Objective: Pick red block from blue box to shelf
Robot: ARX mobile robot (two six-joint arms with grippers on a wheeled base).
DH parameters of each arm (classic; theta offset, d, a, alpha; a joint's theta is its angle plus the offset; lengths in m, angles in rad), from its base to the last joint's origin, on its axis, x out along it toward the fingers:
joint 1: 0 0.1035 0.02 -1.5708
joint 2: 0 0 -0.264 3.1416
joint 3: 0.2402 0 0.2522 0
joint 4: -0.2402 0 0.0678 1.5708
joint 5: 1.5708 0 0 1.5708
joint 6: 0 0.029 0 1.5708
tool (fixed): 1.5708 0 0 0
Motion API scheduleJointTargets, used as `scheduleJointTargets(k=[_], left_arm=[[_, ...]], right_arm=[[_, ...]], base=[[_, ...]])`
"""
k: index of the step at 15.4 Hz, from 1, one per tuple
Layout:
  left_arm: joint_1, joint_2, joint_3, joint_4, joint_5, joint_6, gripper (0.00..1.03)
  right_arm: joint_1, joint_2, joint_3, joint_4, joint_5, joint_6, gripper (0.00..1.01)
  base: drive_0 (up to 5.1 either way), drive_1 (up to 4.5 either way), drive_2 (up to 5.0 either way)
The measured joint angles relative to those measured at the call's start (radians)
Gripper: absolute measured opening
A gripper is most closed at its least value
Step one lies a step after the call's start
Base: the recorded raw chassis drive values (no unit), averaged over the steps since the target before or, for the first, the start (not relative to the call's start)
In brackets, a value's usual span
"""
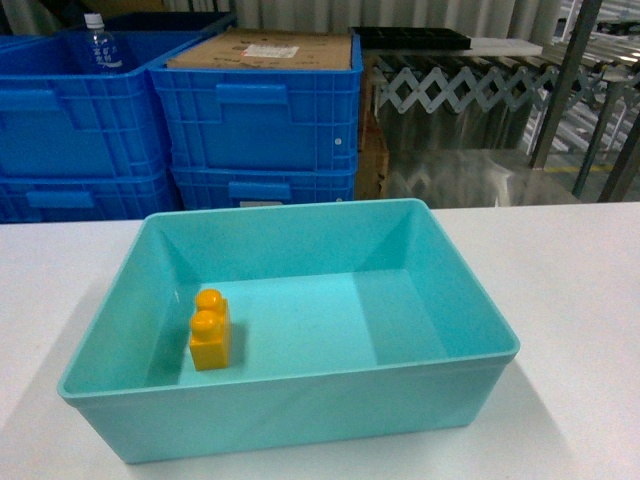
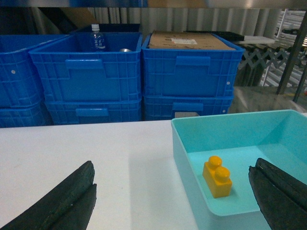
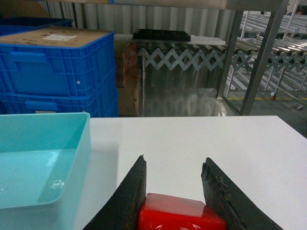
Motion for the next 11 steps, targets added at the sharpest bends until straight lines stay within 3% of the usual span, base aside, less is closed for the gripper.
scheduleJointTargets(k=[11], left_arm=[[0.002,0.0,0.0,0.0,-0.001,0.0,0.98]], right_arm=[[0.0,0.0,0.0,0.0,-0.002,0.0,0.29]], base=[[-1.5,-1.52,-1.5]])
